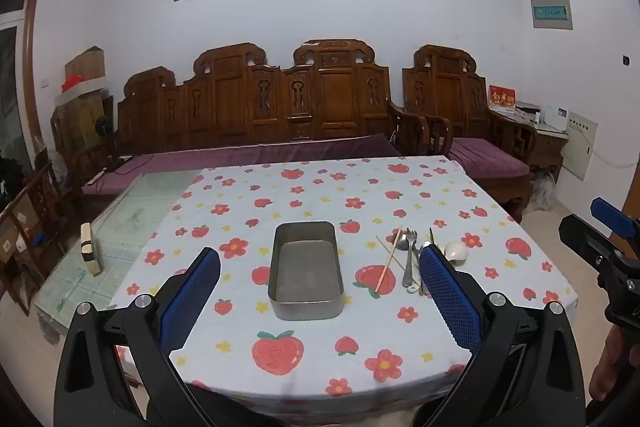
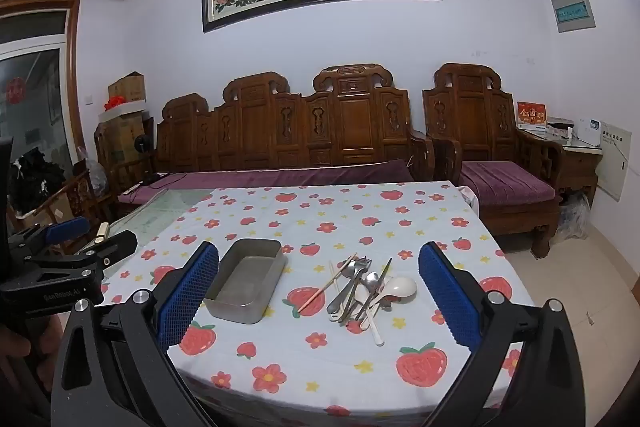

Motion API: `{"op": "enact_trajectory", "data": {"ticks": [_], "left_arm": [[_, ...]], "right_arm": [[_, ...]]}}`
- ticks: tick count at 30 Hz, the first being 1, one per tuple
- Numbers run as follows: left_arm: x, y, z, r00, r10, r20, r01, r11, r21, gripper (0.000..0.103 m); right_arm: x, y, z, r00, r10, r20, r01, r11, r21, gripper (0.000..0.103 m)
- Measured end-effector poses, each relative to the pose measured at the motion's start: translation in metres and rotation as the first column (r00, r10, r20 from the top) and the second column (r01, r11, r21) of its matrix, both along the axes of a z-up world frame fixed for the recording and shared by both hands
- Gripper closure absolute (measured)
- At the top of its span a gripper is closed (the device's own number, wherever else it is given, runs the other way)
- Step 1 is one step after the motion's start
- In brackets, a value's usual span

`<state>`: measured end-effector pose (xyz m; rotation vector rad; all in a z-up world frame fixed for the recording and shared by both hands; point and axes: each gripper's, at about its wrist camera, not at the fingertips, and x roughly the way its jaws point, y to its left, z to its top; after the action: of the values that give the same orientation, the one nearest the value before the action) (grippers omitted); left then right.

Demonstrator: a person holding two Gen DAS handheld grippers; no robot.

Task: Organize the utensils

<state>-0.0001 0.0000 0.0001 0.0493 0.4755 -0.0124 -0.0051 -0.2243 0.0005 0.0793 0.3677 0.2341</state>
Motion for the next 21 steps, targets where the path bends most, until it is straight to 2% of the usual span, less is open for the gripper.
{"op": "enact_trajectory", "data": {"ticks": [21], "left_arm": [[-0.0017, -0.0045, 0.0028, 1.0, -0.001, 0.006, 0.001, 1.0, -0.004, 0.006]], "right_arm": [[-0.003, 0.0024, 0.0005, 1.0, 0.001, 0.001, -0.001, 1.0, -0.002, 0.002]]}}
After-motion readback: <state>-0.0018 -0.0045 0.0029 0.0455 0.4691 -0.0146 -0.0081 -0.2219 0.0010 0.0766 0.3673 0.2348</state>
